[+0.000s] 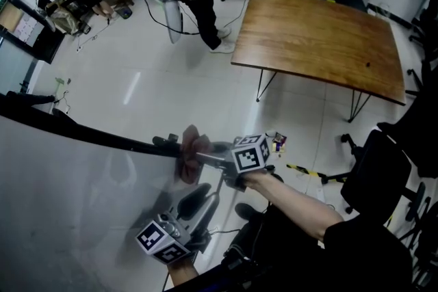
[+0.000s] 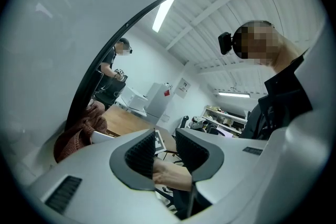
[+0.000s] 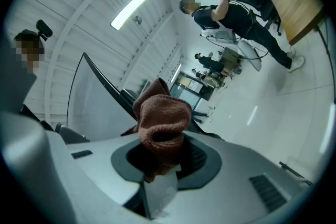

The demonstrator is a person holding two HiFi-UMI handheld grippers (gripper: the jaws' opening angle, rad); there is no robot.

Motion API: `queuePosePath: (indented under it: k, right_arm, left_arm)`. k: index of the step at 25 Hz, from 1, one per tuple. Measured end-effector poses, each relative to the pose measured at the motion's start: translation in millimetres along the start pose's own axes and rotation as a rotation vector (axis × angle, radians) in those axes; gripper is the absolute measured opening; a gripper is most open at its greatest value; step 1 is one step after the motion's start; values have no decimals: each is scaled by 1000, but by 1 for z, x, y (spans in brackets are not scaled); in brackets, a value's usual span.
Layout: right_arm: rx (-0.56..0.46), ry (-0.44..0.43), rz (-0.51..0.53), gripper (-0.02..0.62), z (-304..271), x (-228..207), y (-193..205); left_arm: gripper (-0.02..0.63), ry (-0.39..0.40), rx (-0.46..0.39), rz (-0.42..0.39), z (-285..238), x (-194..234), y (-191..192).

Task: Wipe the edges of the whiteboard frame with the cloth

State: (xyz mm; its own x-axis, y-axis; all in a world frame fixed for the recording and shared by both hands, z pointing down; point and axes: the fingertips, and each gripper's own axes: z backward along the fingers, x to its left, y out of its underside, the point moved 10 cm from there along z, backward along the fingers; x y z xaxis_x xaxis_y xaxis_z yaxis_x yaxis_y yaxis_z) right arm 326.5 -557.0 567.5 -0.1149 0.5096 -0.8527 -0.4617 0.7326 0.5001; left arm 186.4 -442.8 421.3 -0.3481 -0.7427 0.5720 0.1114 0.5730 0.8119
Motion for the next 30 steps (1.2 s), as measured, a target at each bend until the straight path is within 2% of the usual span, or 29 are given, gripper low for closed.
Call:
queuePosePath:
  k: [30]
  right_arm:
    - [48,112,-104,107,9,-57,33]
  left_arm:
    - [115,-48,38,96,-14,26,36]
